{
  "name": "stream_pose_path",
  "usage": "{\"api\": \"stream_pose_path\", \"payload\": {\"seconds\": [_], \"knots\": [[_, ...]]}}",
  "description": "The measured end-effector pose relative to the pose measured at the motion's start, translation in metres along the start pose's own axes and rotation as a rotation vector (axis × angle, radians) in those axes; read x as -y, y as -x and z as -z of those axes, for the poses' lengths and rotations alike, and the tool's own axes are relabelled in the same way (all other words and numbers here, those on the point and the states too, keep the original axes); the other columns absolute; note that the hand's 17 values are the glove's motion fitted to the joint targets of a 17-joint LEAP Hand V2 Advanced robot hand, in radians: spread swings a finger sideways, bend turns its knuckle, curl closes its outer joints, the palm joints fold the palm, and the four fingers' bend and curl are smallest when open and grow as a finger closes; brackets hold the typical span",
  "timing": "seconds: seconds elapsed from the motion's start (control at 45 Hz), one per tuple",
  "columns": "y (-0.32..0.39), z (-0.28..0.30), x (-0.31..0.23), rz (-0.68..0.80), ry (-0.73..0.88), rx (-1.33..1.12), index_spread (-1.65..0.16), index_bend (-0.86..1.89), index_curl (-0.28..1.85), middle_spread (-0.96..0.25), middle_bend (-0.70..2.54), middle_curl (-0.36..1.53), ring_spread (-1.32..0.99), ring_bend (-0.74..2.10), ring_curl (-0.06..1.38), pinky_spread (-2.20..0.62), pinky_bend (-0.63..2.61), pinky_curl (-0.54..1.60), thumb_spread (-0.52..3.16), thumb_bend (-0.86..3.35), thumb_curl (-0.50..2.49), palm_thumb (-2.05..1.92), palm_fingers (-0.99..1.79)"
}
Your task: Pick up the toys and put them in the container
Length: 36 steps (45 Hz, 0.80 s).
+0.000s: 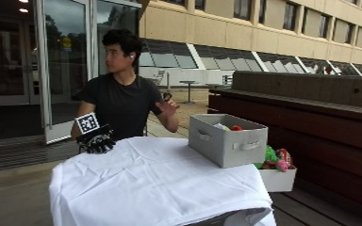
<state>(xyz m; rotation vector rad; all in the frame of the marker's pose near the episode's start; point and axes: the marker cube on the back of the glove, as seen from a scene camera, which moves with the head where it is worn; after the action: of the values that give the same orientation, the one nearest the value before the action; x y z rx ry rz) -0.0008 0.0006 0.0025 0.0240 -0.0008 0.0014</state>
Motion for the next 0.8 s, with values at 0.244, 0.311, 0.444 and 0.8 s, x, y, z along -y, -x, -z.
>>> {"api": "stream_pose_path", "payload": {"seconds": [0.244,0.311,0.444,0.8], "knots": [[0.003,-0.013,0.005,-0.041,-0.124,-0.003,-0.19,0.39,0.19,-0.21,0.26,0.10,-0.41,0.42,0.13,-0.31,0.46,0.21,1.12,0.39,0.09,0.35,0.77],[0.000,-0.014,0.007,-0.015,-0.164,0.012,-0.22,0.40,0.21,-0.23,0.25,0.11,-0.45,0.40,0.13,-0.33,0.45,0.21,1.27,0.42,0.11,0.34,0.73],[-0.004,-0.016,0.010,0.041,-0.193,0.015,-0.25,0.42,0.24,-0.27,0.24,0.14,-0.51,0.38,0.14,-0.35,0.45,0.23,1.47,0.44,0.15,0.29,0.67],[-0.004,-0.016,0.004,0.003,-0.171,0.048,-0.30,0.43,0.31,-0.32,0.23,0.20,-0.59,0.38,0.18,-0.37,0.45,0.28,1.62,0.47,0.22,0.16,0.62]]}}
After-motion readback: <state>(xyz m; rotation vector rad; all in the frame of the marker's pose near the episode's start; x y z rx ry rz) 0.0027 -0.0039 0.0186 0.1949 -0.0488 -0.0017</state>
